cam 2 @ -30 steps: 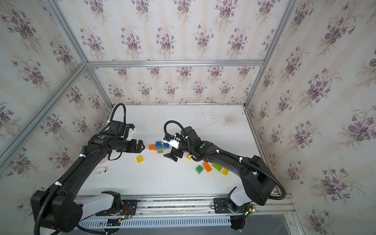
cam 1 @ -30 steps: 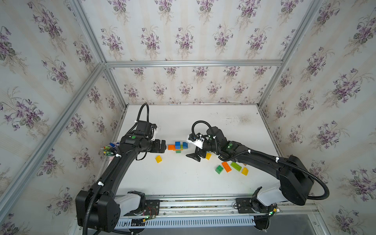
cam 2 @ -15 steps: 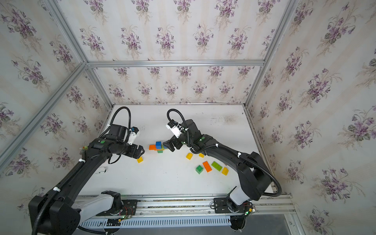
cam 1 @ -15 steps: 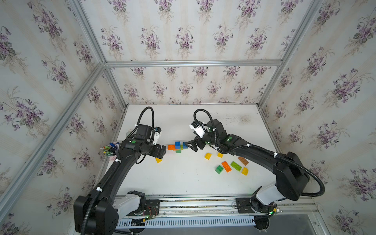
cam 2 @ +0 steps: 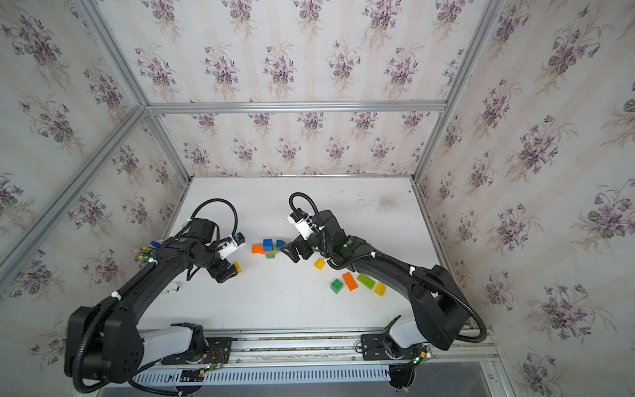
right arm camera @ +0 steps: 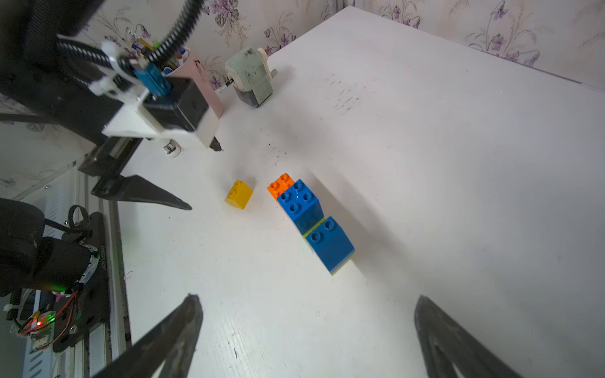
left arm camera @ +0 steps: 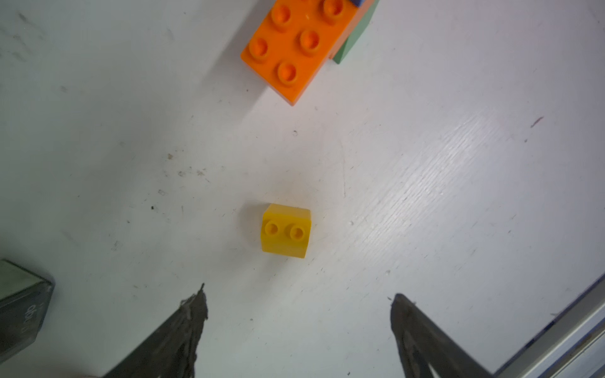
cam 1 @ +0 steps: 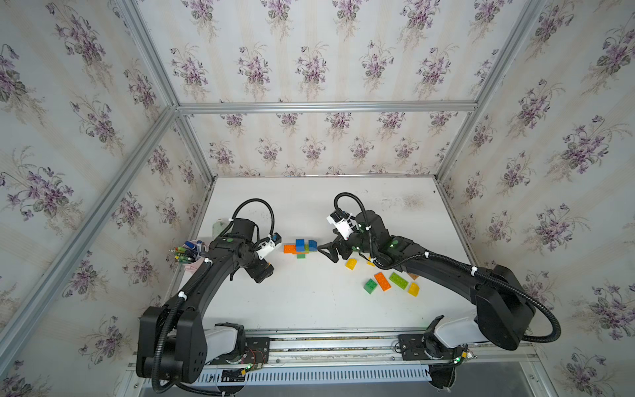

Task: Assemble a fork with lego
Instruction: Pick up the lego brick from the center of the board.

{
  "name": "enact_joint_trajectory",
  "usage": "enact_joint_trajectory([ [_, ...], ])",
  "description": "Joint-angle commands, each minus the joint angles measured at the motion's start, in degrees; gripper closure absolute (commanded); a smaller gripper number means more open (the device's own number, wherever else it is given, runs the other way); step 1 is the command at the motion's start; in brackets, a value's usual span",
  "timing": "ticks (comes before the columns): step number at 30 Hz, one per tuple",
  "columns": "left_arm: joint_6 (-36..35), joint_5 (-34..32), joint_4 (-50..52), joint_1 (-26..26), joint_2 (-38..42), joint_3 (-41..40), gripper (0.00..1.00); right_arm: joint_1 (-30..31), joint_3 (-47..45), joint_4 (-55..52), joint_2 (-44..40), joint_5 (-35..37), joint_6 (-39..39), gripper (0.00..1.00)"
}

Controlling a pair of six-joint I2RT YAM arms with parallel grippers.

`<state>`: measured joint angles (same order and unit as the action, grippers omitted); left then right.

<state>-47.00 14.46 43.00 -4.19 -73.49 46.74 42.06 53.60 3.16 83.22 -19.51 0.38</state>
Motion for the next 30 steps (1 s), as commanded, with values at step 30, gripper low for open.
enact_joint_trajectory([
  [30,6.7,-0.8,-3.6,0.2,-14.4,4.8,0.28,-2.4,-2.5,3.2,3.4,-1.9,2.0,0.07],
])
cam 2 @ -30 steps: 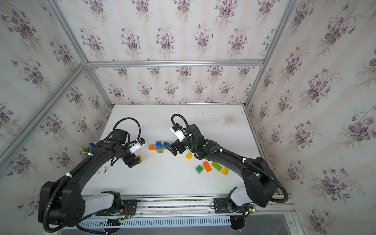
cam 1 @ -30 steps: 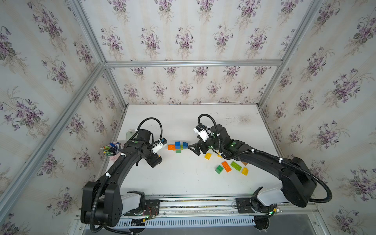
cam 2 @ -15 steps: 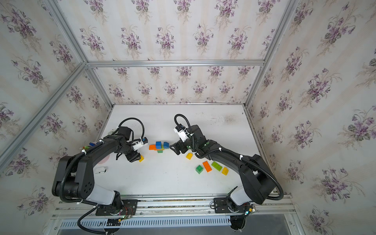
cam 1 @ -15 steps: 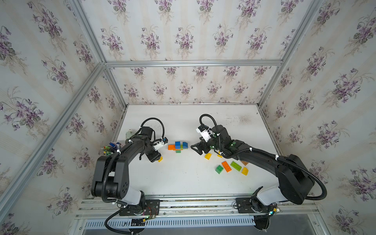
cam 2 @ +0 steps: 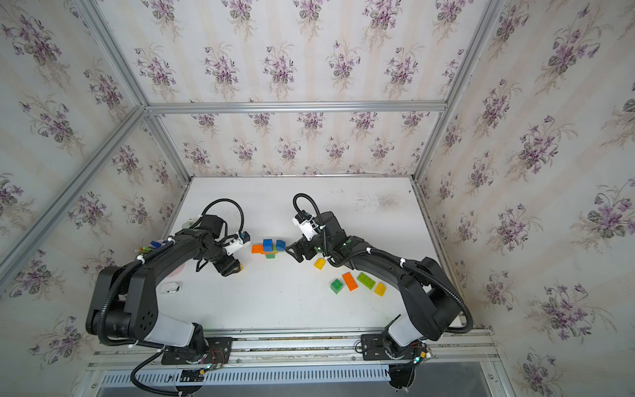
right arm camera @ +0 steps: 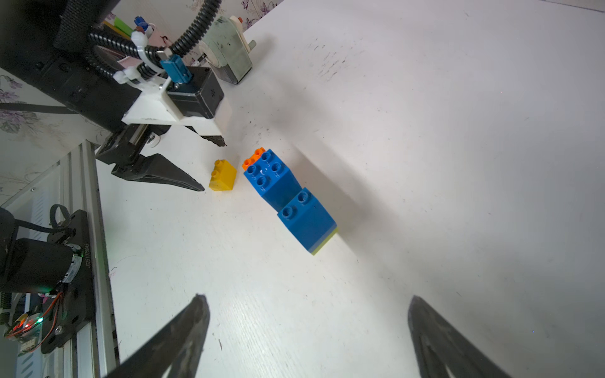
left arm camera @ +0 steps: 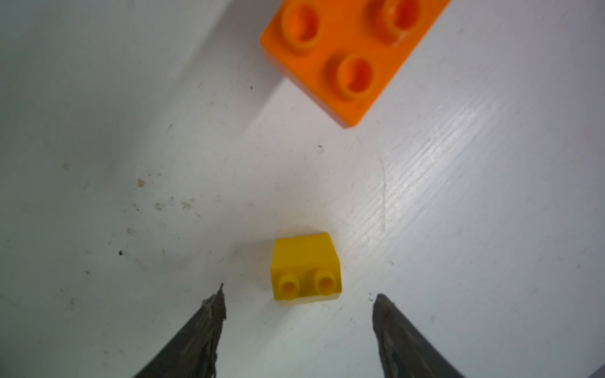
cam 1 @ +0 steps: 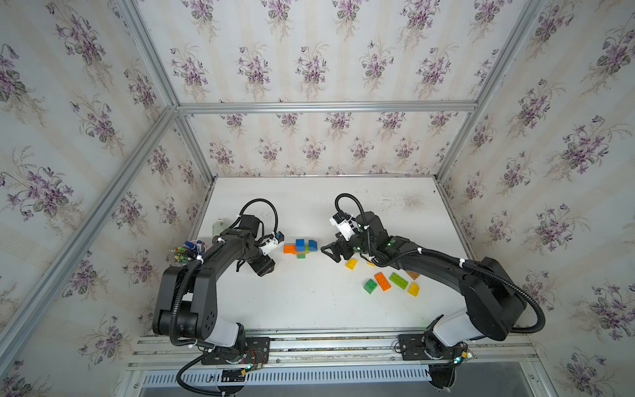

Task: Assemble a fork with lego
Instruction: Pick up the lego brick from the center of the board.

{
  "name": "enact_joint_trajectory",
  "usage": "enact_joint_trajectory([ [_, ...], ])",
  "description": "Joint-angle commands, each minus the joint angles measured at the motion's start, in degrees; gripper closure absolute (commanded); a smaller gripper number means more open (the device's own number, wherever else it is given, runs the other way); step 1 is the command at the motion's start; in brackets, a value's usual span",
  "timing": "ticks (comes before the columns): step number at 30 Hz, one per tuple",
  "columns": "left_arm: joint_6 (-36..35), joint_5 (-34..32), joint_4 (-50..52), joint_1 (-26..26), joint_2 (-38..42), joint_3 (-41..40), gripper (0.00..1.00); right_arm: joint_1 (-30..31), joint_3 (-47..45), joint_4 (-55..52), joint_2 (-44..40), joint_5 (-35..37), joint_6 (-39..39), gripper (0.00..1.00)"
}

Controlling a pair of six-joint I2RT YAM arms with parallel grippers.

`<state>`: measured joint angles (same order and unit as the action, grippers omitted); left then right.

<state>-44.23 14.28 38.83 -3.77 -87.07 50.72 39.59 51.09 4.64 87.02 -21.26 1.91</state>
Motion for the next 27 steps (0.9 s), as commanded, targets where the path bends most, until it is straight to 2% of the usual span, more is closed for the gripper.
enact_joint_trajectory([
  [1,4.9,-1.1,0.3,-0.3,-1.3,0.9,0.29,0.0,0.0,1.8,-0.3,-0.2,0.5,0.07],
  [9,8.0,-0.4,-2.0,-1.4,-3.8,0.0,0.36,0.0,0.1,2.1,0.4,-0.6,0.2,0.07],
  [19,7.6,-0.2,-1.6,-1.7,-5.4,1.0,0.44,0.0,0.5,2.5,1.5,-1.3,0.2,0.08],
  [27,6.9,0.1,-0.8,-2.5,-6.1,0.7,0.58,0.0,0.6,1.9,1.7,-1.2,0.0,0.08],
])
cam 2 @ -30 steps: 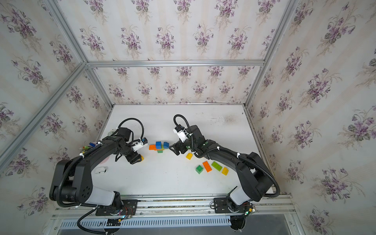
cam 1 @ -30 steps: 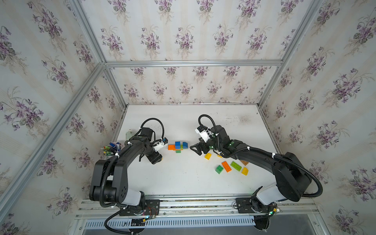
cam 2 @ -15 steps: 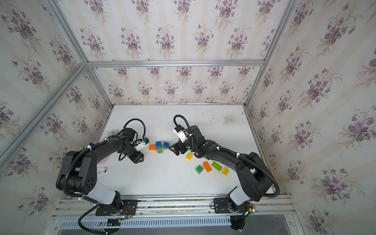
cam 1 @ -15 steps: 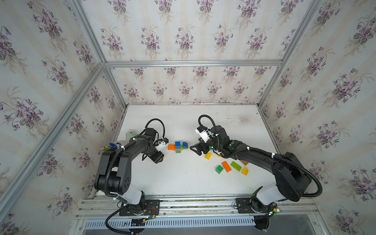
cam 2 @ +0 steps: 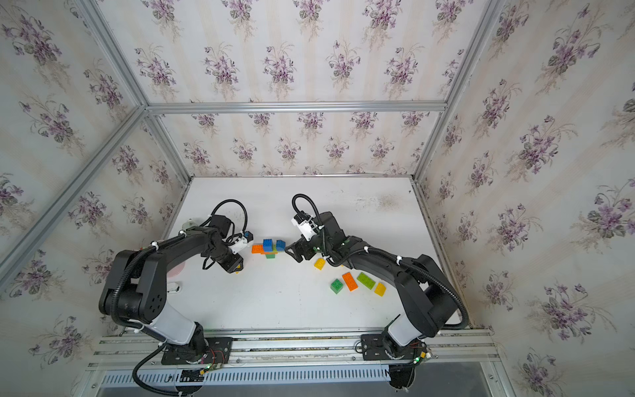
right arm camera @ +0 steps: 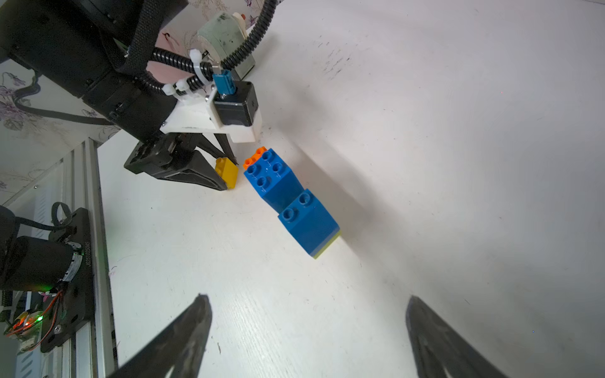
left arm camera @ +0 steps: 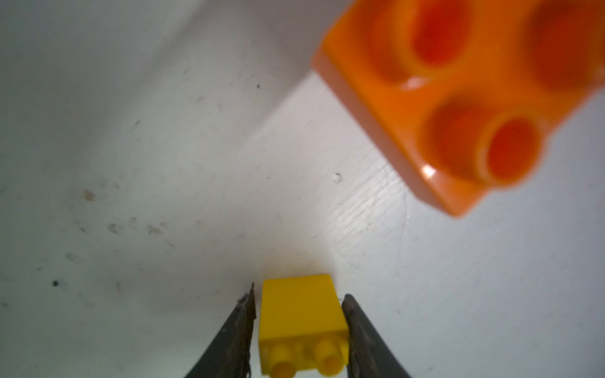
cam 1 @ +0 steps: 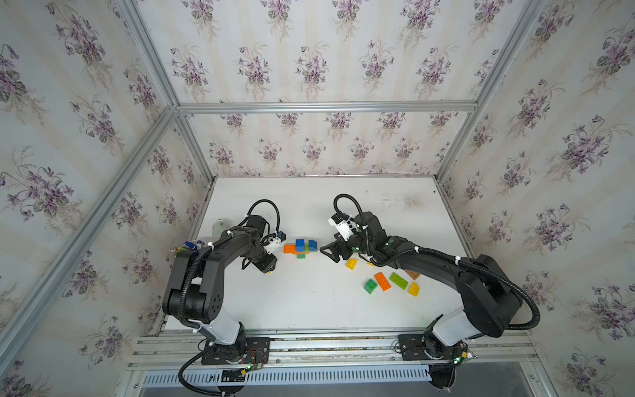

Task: Assemble a fork with lego
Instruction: Pick up the lego brick from the center of the board.

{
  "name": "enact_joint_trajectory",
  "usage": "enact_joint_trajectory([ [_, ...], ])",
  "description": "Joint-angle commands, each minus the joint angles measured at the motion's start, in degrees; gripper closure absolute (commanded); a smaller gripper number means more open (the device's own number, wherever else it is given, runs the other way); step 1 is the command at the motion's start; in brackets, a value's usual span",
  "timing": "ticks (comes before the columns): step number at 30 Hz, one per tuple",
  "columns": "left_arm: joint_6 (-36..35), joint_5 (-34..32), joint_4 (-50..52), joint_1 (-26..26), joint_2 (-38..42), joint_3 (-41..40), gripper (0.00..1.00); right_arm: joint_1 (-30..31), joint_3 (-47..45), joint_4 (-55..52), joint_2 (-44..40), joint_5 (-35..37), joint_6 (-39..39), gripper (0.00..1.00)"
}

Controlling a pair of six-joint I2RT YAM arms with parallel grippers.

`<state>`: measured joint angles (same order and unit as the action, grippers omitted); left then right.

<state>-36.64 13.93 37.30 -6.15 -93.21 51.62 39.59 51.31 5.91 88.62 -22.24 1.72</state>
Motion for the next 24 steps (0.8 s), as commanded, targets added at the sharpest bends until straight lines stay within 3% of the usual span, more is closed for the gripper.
enact_joint_trajectory([
  [1,-0.8,0.5,0.8,-0.2,0.1,-0.2,0.59,0.0,0.4,0.5,0.3,0.0,0.3,0.08],
  [5,-0.9,-0.2,1.1,-0.3,0.5,-0.4,0.64,-0.1,0.5,0.2,0.6,0.4,0.8,0.08],
  [8,-0.8,-0.1,1.2,-0.3,1.7,-0.7,0.75,-0.7,0.9,-0.3,1.0,0.3,2.1,0.07],
  [13,-1.1,-0.1,0.9,-0.4,5.6,-1.9,0.76,-1.9,2.0,-1.0,2.3,-1.1,5.4,0.05],
  [20,-4.3,0.6,1.9,-2.3,16.3,-3.3,0.74,-4.2,3.3,1.6,6.1,-7.1,19.1,0.04],
  [24,-5.9,-2.4,5.3,-4.7,15.9,-1.1,0.82,-4.1,3.4,4.2,8.1,-9.2,25.3,0.04],
])
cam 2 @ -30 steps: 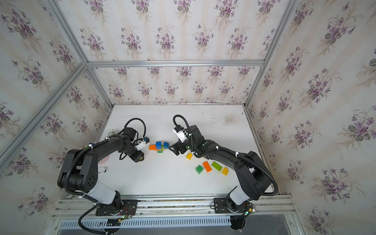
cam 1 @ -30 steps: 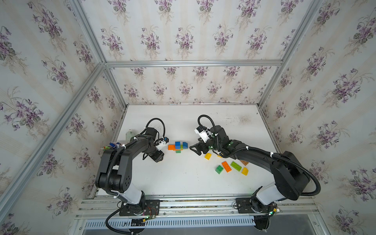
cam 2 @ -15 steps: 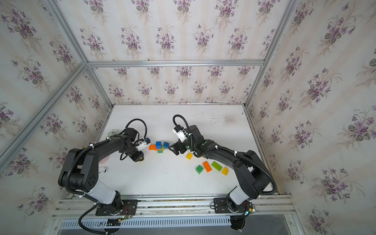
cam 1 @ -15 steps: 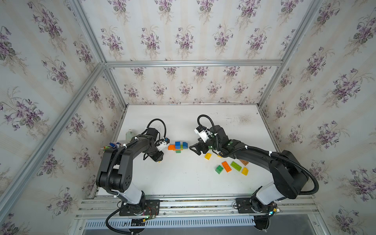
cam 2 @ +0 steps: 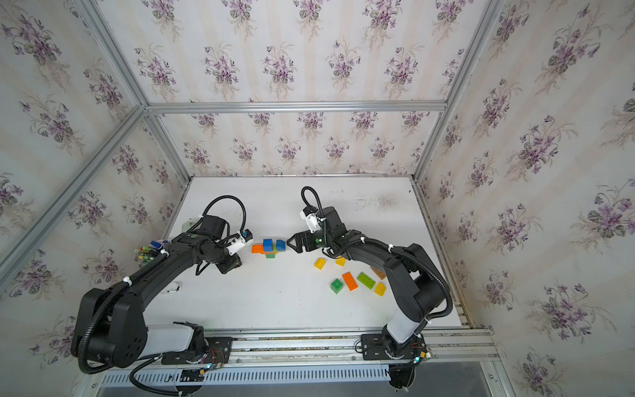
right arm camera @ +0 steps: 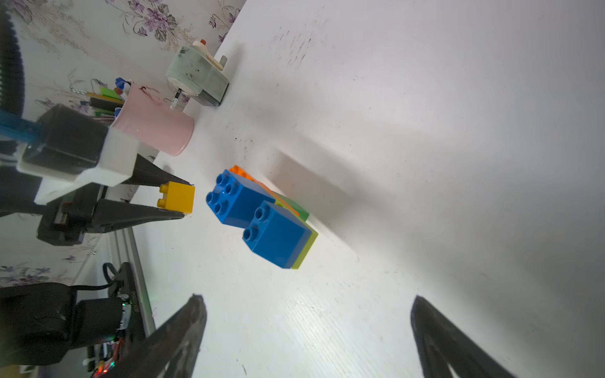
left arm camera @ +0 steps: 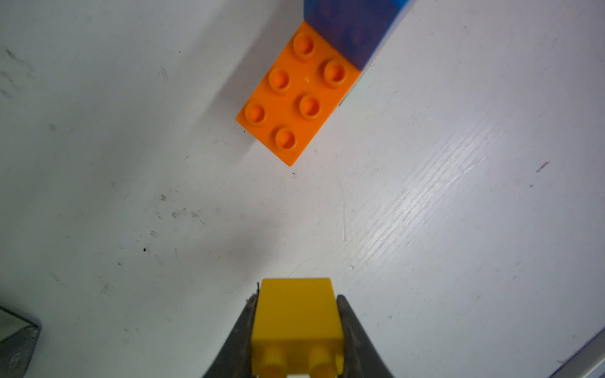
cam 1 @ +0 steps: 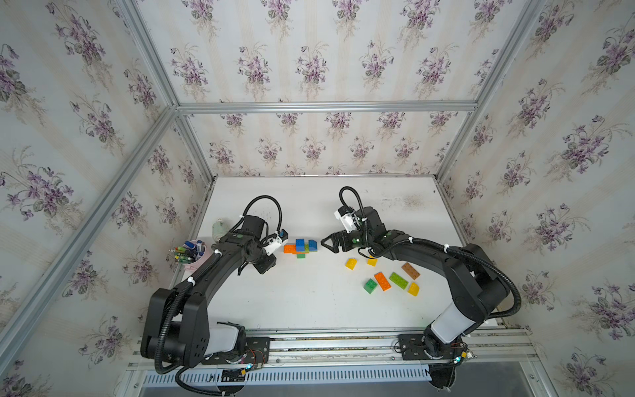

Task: Assemble a fork with lego
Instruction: Pick up the lego brick from the center of the board, then assemble the lego brick with the lego brick.

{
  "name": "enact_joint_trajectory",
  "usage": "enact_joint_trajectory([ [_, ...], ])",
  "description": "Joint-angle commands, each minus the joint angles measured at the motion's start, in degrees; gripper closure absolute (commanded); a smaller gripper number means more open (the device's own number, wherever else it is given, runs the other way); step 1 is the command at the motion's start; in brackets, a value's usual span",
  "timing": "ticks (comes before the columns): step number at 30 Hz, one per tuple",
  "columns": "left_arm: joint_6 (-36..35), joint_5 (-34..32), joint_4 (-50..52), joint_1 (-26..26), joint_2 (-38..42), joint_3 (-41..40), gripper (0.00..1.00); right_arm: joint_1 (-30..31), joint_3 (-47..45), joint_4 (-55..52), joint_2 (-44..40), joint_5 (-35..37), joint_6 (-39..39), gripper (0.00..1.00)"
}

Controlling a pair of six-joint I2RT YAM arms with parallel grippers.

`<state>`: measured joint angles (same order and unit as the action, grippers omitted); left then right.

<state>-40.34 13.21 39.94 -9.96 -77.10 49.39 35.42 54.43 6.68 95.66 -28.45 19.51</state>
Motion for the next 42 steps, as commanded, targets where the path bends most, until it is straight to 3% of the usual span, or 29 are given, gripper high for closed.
enact_joint_trajectory([
  [1,-2.1,-2.8,2.9,-1.3,-0.4,1.4,0.83,0.2,0.3,4.0,1.3,-3.4,8.1,0.04],
  [8,-2.9,-5.0,6.7,-2.0,2.2,2.3,0.78,0.6,0.8,3.1,1.4,-2.5,7.7,0.05],
  [15,-5.2,2.1,5.1,-1.8,7.9,1.8,0.74,1.1,1.0,5.0,3.6,-5.0,10.7,0.05],
  [22,-17.0,10.2,10.6,-1.7,3.1,6.5,0.78,1.2,1.6,9.6,7.1,-8.1,19.4,0.1],
  [42,-26.0,12.7,10.7,0.3,-10.7,14.4,0.86,2.2,7.5,12.4,16.9,-12.8,29.1,0.26],
])
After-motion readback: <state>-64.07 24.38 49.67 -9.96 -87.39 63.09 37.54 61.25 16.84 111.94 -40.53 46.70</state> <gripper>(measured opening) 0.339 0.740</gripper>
